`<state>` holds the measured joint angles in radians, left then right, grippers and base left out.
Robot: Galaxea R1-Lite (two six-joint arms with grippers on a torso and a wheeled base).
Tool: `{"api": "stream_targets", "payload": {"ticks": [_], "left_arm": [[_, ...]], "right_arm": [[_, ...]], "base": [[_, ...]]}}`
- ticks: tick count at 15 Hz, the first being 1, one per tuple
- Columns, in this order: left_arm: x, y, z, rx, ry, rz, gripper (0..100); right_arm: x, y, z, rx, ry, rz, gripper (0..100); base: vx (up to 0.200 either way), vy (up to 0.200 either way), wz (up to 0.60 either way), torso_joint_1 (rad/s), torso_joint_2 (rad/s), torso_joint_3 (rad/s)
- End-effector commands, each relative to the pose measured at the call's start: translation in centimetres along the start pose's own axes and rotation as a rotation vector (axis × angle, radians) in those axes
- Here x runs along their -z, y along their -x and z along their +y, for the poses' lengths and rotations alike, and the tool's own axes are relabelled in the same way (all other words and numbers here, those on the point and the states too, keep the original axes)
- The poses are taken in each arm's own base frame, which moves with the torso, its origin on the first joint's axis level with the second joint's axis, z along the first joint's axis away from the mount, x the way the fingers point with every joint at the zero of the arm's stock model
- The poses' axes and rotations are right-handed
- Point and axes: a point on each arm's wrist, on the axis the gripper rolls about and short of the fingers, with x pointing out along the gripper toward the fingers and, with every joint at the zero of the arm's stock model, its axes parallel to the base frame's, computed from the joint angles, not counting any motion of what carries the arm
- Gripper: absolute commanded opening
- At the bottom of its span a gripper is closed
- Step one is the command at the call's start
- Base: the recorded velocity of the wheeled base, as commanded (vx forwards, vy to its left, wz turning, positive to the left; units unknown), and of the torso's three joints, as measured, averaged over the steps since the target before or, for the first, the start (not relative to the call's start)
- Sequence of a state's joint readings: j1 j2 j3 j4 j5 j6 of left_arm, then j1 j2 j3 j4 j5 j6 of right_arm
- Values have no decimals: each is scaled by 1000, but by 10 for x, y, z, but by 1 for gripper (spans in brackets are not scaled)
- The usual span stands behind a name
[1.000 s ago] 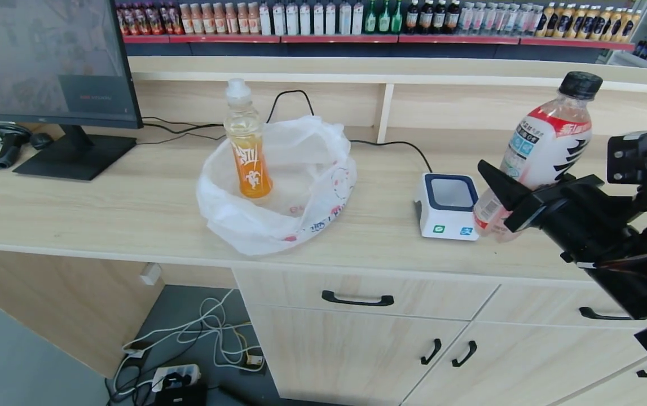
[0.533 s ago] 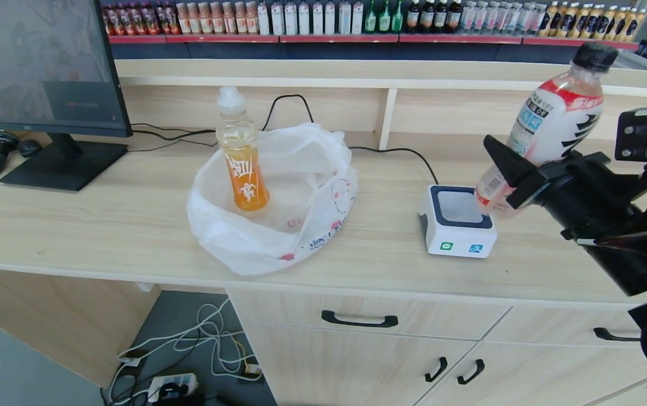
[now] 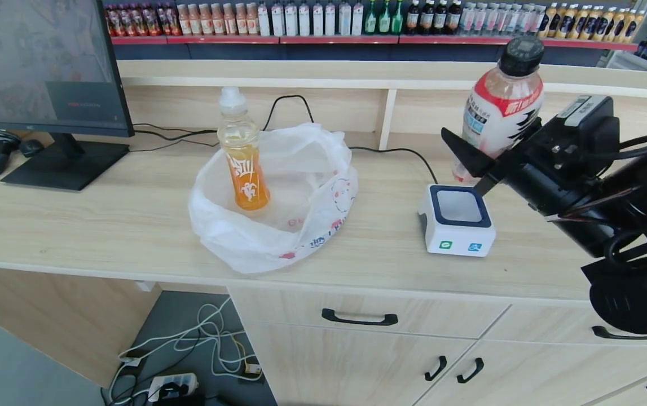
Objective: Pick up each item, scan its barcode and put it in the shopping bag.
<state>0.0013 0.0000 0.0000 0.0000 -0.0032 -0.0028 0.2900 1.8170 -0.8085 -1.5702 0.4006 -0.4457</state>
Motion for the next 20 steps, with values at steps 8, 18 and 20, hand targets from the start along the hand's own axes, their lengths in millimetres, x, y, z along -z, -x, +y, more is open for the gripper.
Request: {"api": "stream_targets", "payload": {"ticks": [8, 18, 20], "left_arm": [[0, 0, 0, 0, -3, 0, 0], [0, 0, 0, 0, 2, 0, 0], [0, 0, 0, 0, 3, 0, 0]], "right_arm": [[26, 9, -6, -153, 228, -16, 0], [55, 4, -20, -243, 324, -66, 0], [56, 5, -22, -237, 347, -62, 0]], "base": [[0, 0, 0, 0, 0, 0], [0, 0, 0, 0, 0, 0], [0, 0, 0, 0, 0, 0]]}}
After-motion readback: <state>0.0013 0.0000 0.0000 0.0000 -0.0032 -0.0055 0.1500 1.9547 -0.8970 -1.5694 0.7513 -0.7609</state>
